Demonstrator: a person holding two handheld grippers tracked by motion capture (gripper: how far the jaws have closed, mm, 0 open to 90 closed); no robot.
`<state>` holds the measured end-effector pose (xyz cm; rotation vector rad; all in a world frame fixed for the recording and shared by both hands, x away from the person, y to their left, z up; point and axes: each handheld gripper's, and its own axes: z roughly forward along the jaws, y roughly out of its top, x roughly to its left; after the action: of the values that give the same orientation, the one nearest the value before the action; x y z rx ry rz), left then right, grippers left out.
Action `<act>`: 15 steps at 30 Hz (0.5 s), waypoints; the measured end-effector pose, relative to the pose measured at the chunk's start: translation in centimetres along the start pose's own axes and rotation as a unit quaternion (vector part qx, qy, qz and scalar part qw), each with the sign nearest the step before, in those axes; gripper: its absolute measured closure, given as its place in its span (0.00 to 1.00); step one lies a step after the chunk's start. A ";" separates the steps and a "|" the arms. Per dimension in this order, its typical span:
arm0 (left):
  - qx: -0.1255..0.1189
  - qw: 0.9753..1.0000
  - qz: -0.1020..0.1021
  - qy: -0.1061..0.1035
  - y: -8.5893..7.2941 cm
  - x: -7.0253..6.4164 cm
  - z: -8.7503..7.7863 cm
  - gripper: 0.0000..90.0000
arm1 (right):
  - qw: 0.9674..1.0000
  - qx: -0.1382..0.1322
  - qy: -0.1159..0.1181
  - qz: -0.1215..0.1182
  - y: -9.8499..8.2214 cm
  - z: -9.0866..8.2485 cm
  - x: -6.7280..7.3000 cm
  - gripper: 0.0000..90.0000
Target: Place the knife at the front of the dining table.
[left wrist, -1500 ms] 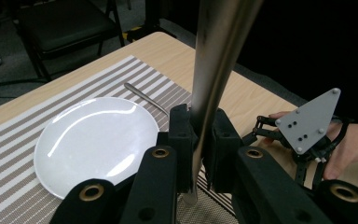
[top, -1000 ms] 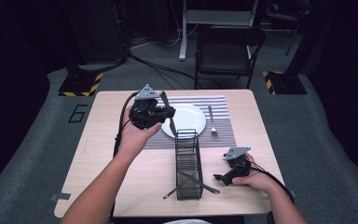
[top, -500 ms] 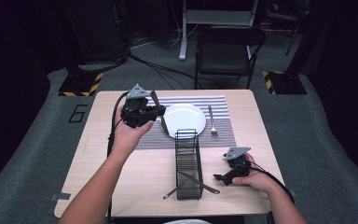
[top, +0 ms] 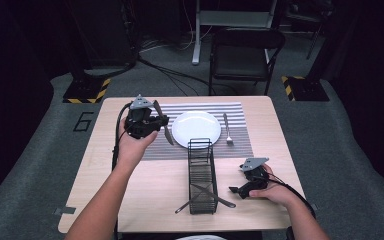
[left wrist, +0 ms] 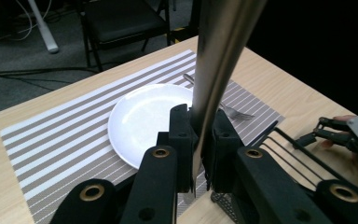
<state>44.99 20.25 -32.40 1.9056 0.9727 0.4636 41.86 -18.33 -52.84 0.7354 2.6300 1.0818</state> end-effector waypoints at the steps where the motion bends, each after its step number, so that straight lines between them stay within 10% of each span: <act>1: 0.000 1.000 -0.002 0.001 -0.2 0.2 0.1 0.92 | 1.000 0.000 0.000 0.000 0.0 0.0 0.0 0.00; 15: 0.010 0.999 -0.021 0.029 -2.2 2.2 0.8 0.92 | 1.000 0.000 0.000 0.000 0.0 0.0 0.0 0.00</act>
<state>45.89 22.18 -34.87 1.8957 1.0570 0.4871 41.86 -18.33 -52.84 0.7352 2.6296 1.0824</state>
